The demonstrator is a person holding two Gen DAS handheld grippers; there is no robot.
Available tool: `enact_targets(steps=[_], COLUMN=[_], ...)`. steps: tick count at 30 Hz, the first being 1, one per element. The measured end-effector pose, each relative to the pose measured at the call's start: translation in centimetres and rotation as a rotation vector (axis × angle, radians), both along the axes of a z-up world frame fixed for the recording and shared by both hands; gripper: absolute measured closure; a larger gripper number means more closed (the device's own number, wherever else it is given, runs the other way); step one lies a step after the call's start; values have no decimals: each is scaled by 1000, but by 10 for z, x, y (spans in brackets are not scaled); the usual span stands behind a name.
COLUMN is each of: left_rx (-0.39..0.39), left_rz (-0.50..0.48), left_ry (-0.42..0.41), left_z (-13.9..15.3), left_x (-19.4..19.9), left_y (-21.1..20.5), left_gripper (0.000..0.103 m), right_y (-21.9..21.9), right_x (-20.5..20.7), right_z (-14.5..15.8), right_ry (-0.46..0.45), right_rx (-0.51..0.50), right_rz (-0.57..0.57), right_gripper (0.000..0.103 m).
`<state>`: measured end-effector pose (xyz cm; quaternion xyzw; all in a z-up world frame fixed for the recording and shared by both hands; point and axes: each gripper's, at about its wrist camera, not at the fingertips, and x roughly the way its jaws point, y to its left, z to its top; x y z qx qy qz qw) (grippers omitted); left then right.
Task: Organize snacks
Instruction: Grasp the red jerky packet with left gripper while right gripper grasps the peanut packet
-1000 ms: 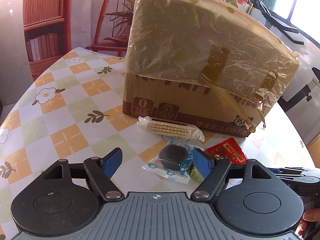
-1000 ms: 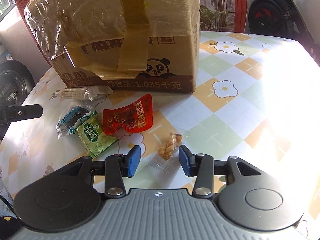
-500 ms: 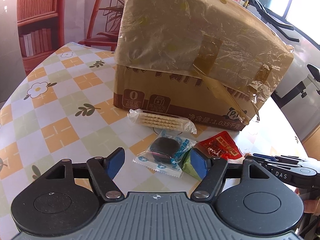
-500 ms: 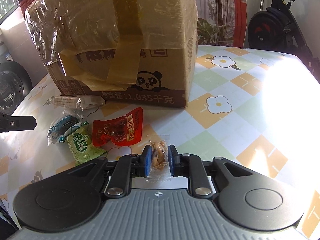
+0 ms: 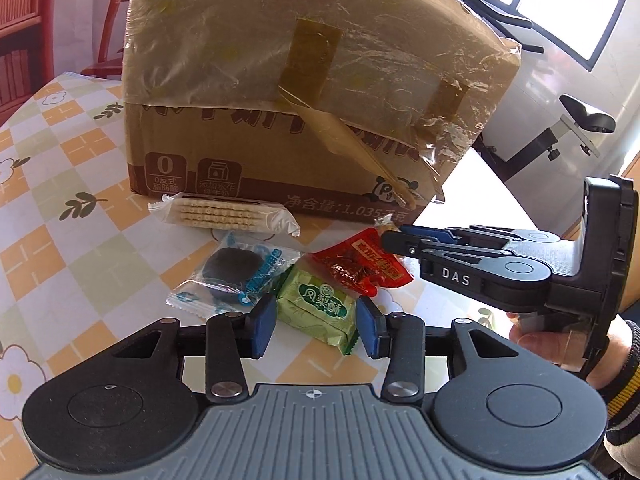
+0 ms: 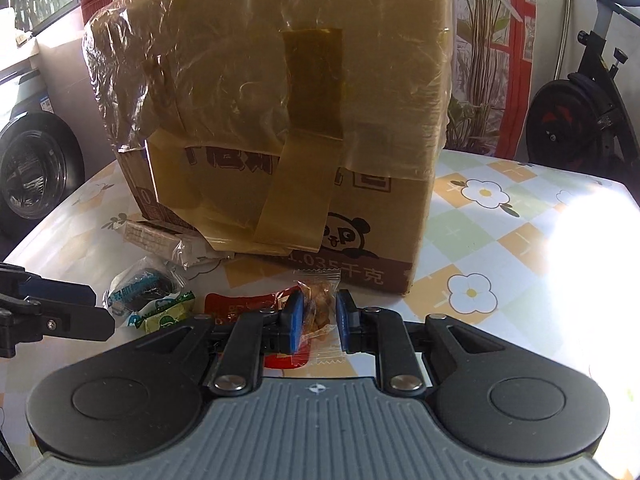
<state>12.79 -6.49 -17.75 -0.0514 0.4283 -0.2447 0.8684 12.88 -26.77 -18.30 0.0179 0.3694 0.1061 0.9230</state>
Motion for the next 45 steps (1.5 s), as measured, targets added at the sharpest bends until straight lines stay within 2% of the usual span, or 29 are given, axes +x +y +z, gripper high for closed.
enact_targets(steps=[2, 4, 6, 11, 19, 26, 30, 39, 45], left_rx=[10, 20, -1, -29, -33, -34, -33, -28, -43], left_rz=[-30, -31, -12, 5, -2, -9, -17, 3, -7], left_ry=[15, 20, 32, 48, 45, 66, 71, 87, 78], left_z=[-3, -6, -8, -12, -9, -12, -15, -21, -24], left_x=[-1, -2, 0, 4, 5, 7, 8, 14, 19], left_y=[-6, -7, -3, 2, 0, 0, -4, -3, -4], left_gripper=[65, 65, 65, 66, 69, 72, 73, 73, 74], right_y=[4, 6, 8, 15, 29, 7, 0, 26, 28], right_x=[5, 3, -3, -21, -24, -22, -19, -25, -24], right_z=[-6, -10, -13, -17, -19, -4, -10, -19, -21], right_ry=[30, 64, 84, 105, 134, 68, 95, 121, 122], right_rx=[0, 16, 30, 95, 181, 159, 139, 159, 183], right_rz=[11, 23, 51, 82, 125, 71, 43, 156, 163], right_gripper=[84, 84, 84, 84, 84, 84, 84, 84, 84])
